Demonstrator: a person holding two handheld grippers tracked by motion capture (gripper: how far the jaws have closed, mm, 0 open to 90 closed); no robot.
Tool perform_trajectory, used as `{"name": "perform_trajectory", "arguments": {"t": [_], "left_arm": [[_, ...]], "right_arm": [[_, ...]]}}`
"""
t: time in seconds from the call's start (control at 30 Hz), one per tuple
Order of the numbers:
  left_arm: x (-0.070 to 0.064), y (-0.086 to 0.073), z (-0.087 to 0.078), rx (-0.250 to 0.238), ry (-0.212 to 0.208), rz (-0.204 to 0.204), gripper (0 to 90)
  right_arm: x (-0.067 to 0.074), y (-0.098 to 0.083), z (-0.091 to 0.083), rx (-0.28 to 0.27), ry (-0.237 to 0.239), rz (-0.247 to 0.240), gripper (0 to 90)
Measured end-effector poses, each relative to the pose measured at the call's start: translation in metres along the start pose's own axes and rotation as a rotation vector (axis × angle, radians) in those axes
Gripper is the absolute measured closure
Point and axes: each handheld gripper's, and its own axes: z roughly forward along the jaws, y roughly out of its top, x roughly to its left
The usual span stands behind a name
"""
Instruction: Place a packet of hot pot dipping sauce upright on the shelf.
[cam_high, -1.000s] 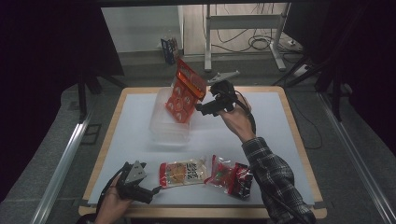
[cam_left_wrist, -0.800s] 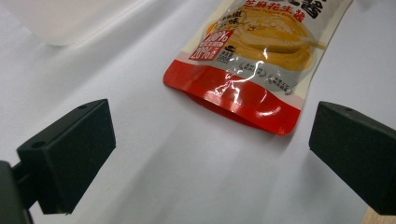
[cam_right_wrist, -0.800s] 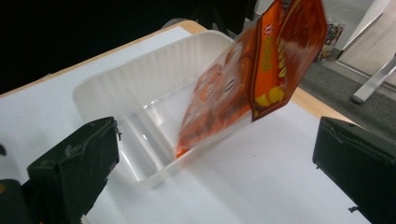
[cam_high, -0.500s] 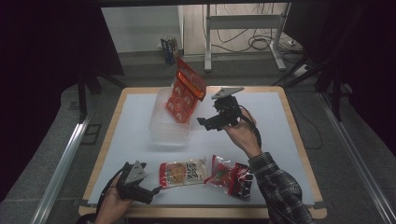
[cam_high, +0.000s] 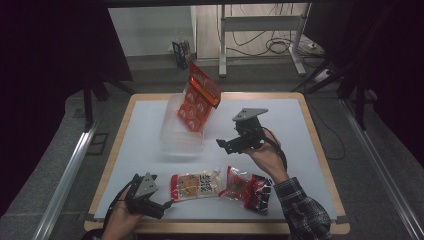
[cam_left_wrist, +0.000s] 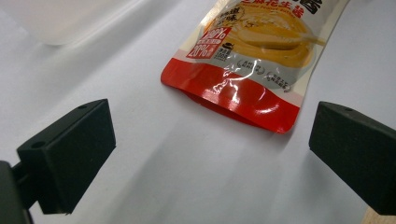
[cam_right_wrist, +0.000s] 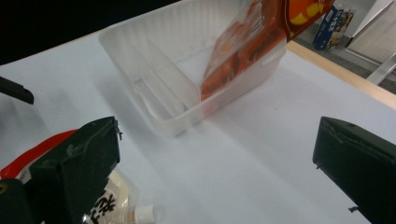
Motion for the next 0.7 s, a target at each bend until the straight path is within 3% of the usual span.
{"name": "perform_trajectory", "arguments": {"t": [0.3,0.53,0.7], "left_arm": [[0.0,0.0,0.0,-0.001,0.0,0.001,0.5],[0.0,0.0,-0.001,-0.004,0.003,0.004,0.4],[0.0,0.0,-0.001,-0.006,0.002,0.005,0.5]], "right_arm": [[0.001,-0.022,-0.006,0.043,-0.003,0.018,2.2],[0.003,-0.037,-0.017,0.076,-0.03,0.018,18.5],[0.009,-0.048,-0.022,0.102,-0.04,-0.002,36.1]]}}
